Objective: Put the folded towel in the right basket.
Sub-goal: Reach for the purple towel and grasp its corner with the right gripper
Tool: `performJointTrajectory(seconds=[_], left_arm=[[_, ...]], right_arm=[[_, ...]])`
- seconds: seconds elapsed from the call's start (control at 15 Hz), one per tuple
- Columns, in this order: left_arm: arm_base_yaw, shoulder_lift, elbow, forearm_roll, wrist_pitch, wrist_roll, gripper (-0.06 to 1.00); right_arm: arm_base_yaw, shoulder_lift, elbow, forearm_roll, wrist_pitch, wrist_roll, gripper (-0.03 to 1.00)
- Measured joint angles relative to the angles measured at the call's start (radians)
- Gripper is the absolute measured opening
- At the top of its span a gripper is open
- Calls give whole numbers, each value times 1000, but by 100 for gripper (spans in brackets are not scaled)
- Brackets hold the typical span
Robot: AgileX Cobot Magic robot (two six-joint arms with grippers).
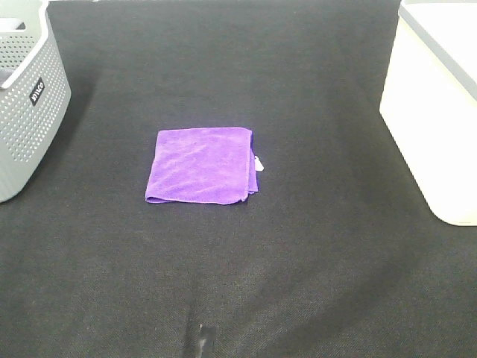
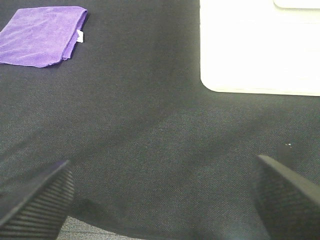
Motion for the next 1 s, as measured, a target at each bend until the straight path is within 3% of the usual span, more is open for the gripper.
performJointTrajectory(seconds=[1.0], left_arm=[[0,0,0,0,0,0,99]], right_arm=[[0,0,0,0,0,0,90]])
